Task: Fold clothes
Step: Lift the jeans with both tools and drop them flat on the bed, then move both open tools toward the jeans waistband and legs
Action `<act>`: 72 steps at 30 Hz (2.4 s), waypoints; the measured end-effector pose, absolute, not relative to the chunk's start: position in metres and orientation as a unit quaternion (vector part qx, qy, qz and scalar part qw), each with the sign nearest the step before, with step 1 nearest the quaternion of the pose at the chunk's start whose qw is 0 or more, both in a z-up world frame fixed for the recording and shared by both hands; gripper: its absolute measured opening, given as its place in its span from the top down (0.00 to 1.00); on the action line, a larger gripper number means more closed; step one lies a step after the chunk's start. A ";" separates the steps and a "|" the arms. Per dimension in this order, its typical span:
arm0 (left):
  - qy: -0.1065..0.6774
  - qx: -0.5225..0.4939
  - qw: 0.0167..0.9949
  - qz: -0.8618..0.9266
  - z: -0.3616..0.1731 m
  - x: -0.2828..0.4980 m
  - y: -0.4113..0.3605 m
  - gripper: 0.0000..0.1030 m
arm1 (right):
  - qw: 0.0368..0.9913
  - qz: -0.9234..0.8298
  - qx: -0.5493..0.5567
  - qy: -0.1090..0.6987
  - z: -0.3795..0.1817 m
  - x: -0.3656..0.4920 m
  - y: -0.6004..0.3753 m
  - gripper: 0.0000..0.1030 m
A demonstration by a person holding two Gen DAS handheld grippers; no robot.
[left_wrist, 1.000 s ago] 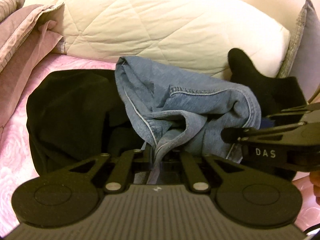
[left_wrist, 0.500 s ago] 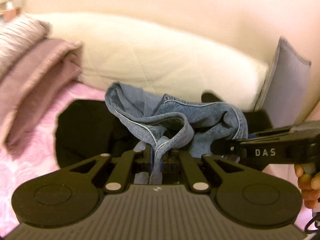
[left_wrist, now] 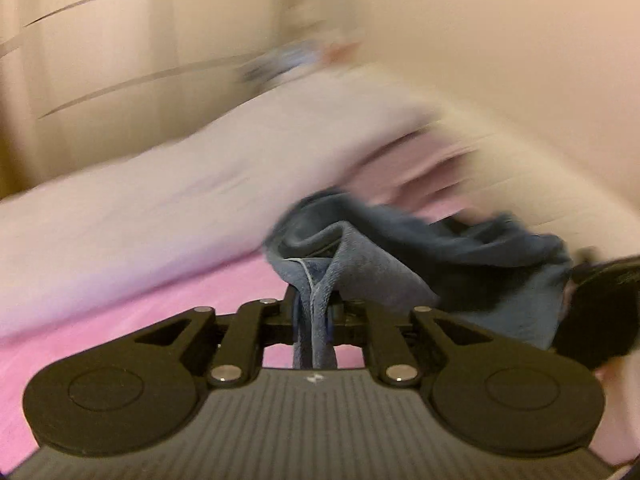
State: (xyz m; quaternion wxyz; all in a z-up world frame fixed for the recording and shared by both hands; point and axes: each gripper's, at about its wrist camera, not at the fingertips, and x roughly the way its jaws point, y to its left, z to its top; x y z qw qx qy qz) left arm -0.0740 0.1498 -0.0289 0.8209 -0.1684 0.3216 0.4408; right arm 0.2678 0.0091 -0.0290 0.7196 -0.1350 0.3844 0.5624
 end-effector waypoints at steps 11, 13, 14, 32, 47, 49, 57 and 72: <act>0.420 -0.252 0.757 0.432 -0.111 -0.209 0.074 0.90 | 0.663 0.570 -0.251 0.414 -0.086 0.102 0.012 0.55; 0.423 -0.254 0.755 0.432 -0.115 -0.218 0.061 0.90 | 0.652 0.570 -0.274 0.418 -0.094 0.079 0.010 0.55; 0.423 -0.254 0.756 0.430 -0.115 -0.220 0.058 0.87 | 0.647 0.569 -0.286 0.419 -0.098 0.068 0.008 0.55; 0.409 -0.265 0.728 0.482 -0.113 -0.182 0.005 0.78 | 0.616 0.560 -0.369 0.413 -0.119 0.081 -0.033 0.49; 0.413 -0.258 0.697 0.527 -0.094 -0.166 -0.022 0.75 | 0.590 0.593 -0.381 0.395 -0.120 0.081 -0.040 0.48; 0.412 -0.259 0.696 0.528 -0.093 -0.172 -0.021 0.74 | 0.586 0.596 -0.382 0.394 -0.120 0.076 -0.038 0.48; 0.409 -0.253 0.708 0.517 -0.090 -0.206 -0.010 0.74 | 0.598 0.590 -0.378 0.389 -0.114 0.043 -0.030 0.48; 0.437 -0.216 0.745 0.455 -0.109 -0.294 0.034 0.65 | 0.666 0.507 -0.313 0.448 -0.117 0.002 -0.046 0.48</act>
